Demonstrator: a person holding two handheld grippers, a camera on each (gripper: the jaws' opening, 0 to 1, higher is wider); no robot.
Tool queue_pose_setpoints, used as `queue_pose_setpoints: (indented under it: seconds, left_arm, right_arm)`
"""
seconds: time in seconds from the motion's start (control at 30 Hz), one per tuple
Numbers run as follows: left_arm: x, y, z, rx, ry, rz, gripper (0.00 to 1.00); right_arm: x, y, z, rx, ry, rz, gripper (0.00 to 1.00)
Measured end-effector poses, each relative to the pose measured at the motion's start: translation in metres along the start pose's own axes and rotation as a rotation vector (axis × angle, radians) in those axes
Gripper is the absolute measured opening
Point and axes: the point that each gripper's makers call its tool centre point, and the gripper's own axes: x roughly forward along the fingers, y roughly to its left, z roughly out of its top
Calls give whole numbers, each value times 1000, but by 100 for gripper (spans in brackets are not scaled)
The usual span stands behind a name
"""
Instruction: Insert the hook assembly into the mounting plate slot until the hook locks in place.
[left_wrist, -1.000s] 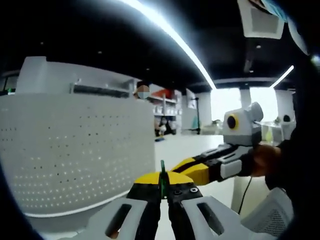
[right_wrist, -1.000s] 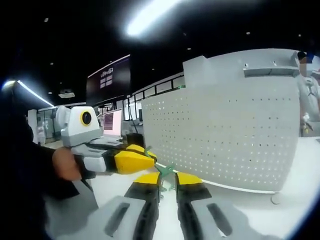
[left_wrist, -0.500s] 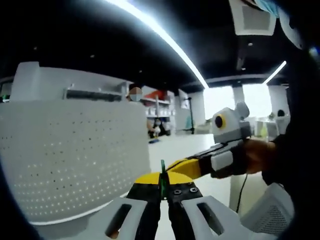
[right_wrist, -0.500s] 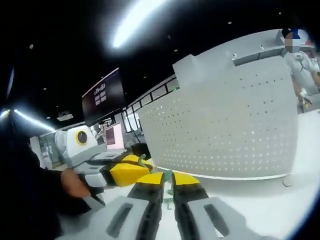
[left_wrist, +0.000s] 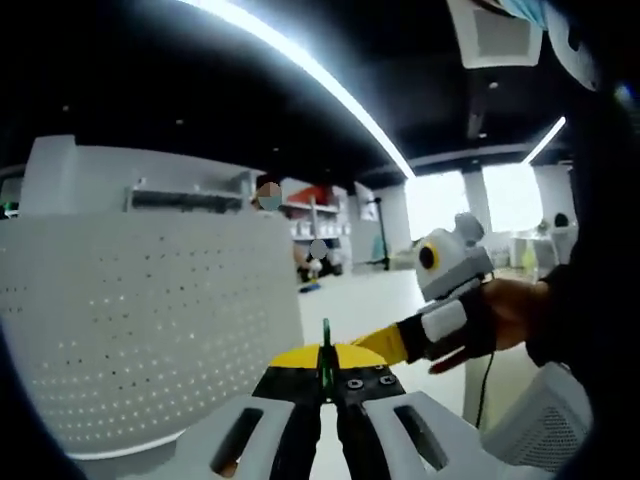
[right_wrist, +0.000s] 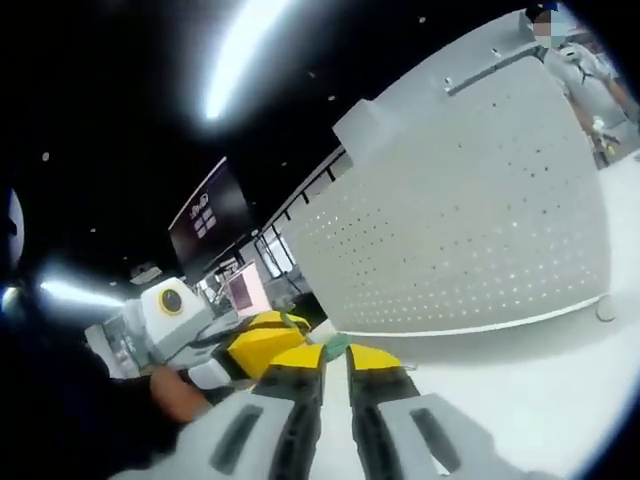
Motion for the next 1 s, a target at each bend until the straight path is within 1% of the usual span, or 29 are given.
queue_pose_setpoints:
  seconds: [0.07,0.17,0.27,0.37,0.43,0.63,0.7,0.73,0.77,0.87,1.0]
  left_arm:
    - [0,-1,-1,-1,4,-2,2]
    - [0,-2,-4,-2,15,-6,2]
    - [1,-3,-7,0,27,-6,2]
    - [2,-4,-9,4,40,-1,3]
    - [2,-3,-13,8,61,13,3]
    - [2,-1,-14,-15,61,38,3]
    - [4,-2,-15,-19,70,48,4]
    - [4,0,-16,-13,75,68,4]
    - [4,-1,-15,-17,72,67,4]
    - [5,1,-14,-23,62,80,4]
    - [7,0,-13,2,68,94,4]
  right_arm:
    - [-2,-1,4,-4,-19,-11,4]
    - [-3,-1,7,-46,-20,-25,3]
    - [-5,1,13,-83,-43,-34,2]
    - [-6,2,15,-176,-42,-52,2]
    - [-5,4,16,-208,-43,-56,1]
    - [-4,8,19,-322,-55,-82,1]
    - [-4,11,19,-343,-50,-74,0]
    - [-3,10,20,-354,-51,-89,0]
    - [-3,11,20,-361,-51,-87,0]
    - [-4,10,22,-363,-55,-89,0]
    - [-3,9,23,-364,-57,-91,0]
